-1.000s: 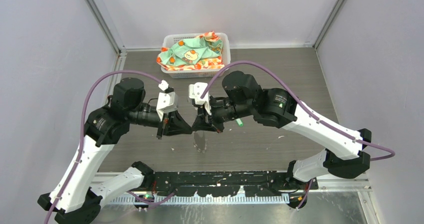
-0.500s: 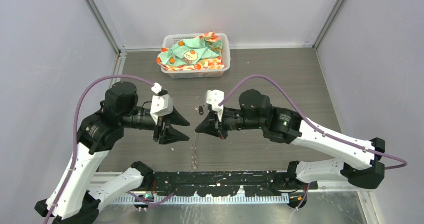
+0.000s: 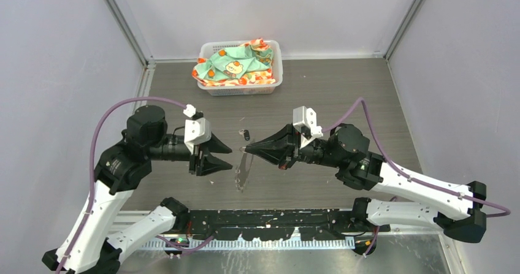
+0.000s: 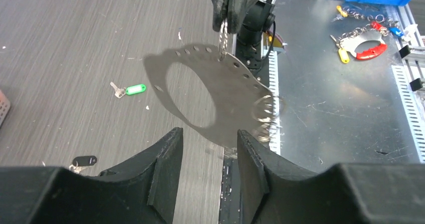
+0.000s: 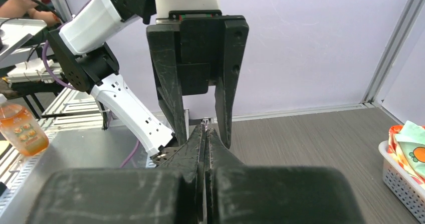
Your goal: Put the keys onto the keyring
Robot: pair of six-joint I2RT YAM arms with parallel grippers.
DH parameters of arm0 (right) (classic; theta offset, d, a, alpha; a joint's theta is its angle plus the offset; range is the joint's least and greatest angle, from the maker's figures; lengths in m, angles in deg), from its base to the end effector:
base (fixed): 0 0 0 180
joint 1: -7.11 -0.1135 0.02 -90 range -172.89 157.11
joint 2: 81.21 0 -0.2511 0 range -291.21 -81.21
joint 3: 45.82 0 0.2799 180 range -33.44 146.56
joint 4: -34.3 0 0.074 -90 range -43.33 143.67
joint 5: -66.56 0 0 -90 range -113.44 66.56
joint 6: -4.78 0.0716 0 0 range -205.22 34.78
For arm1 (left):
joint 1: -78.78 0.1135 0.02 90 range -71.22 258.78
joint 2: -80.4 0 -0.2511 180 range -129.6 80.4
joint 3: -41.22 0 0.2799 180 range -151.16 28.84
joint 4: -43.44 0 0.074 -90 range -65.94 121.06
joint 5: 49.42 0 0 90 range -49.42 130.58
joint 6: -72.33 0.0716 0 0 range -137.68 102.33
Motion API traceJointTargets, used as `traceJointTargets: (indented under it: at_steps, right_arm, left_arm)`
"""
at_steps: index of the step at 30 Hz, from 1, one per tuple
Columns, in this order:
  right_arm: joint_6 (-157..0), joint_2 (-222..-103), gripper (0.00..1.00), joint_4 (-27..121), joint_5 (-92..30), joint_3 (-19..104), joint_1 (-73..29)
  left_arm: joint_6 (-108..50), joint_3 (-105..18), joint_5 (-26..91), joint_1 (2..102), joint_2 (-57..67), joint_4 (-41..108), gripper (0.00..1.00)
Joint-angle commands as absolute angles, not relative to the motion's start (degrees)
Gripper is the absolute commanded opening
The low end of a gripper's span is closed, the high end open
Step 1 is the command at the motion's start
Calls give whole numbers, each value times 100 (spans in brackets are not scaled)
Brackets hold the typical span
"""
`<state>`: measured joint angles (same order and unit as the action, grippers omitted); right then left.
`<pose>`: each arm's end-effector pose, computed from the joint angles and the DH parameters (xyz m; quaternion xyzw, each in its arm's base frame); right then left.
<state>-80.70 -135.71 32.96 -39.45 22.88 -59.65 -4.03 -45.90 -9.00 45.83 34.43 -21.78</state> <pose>0.0936 0.2680 0.4248 -0.4046 0.4556 0.5279 0.5917 0.1098 -0.1361 0.4291 0.5108 0.6094 -0.4297 0.4280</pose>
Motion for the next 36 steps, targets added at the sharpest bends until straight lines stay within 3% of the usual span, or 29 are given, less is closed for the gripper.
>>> traceJointTargets:
  at_steps: [1,9,36]
  right_arm:
    - [-7809,-13536,1,2139,-3833,2140,-5993]
    - [-7675,-13750,1,1569,-3811,2009,-5993]
    - [-7333,-14012,1,1145,-3725,1672,-6030]
  left_arm:
    - [-1237,-4383,-1208,4565,3441,-1186,44]
    - [-2521,-4260,-1694,4565,3436,-85,34]
    - [-2726,-4227,-1364,4565,3654,75,10]
